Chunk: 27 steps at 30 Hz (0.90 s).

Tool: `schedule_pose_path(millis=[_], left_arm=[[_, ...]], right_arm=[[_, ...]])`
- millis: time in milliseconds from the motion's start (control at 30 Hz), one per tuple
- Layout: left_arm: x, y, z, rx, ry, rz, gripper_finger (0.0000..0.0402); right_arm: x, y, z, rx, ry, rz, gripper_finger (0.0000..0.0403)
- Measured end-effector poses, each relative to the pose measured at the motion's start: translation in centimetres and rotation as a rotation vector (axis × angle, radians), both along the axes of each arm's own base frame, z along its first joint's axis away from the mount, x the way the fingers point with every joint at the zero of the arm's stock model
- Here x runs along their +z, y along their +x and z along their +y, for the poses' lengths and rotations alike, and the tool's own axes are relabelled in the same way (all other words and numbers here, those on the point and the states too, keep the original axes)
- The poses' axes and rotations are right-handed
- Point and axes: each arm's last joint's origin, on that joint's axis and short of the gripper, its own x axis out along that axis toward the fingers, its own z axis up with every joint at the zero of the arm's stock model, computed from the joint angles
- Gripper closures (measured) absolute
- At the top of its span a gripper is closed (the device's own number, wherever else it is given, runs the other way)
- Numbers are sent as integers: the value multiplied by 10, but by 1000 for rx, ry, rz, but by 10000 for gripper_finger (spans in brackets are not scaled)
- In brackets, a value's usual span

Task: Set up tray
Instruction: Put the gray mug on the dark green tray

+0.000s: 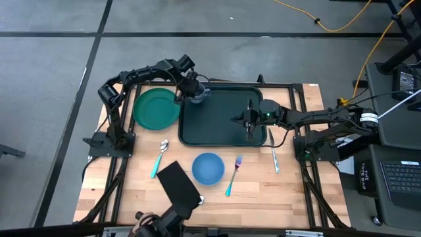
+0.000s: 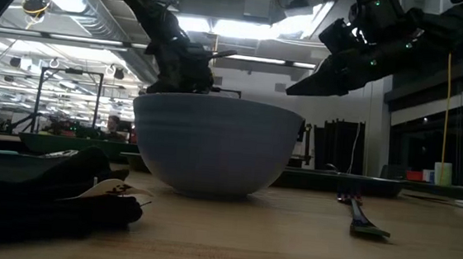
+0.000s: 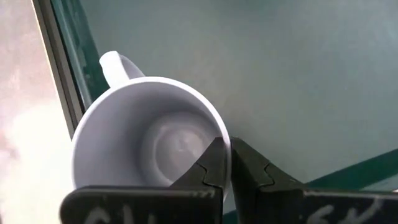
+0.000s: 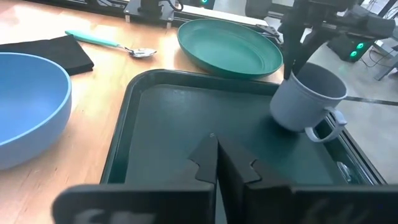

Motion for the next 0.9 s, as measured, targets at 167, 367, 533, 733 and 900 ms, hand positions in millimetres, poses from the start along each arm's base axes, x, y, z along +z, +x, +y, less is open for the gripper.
schedule_pose_path(millis=[167, 367, 533, 733, 900], left_arm=[[0, -2, 2, 6, 3, 2, 399], [-1, 0, 2, 0, -1, -5, 399], [-10, 3, 5, 1, -7, -3, 398], [-12, 4, 6, 1, -13, 0, 397], [-8, 4, 6, 42, -3, -8, 387]], right_arm=[[0, 0, 0, 0, 0, 0, 394], [0, 0, 0, 0, 0, 0, 381], [0, 0, 0, 0, 0, 0, 392], [0, 0, 0, 0, 0, 0, 395], [0, 0, 0, 0, 1, 0, 378]])
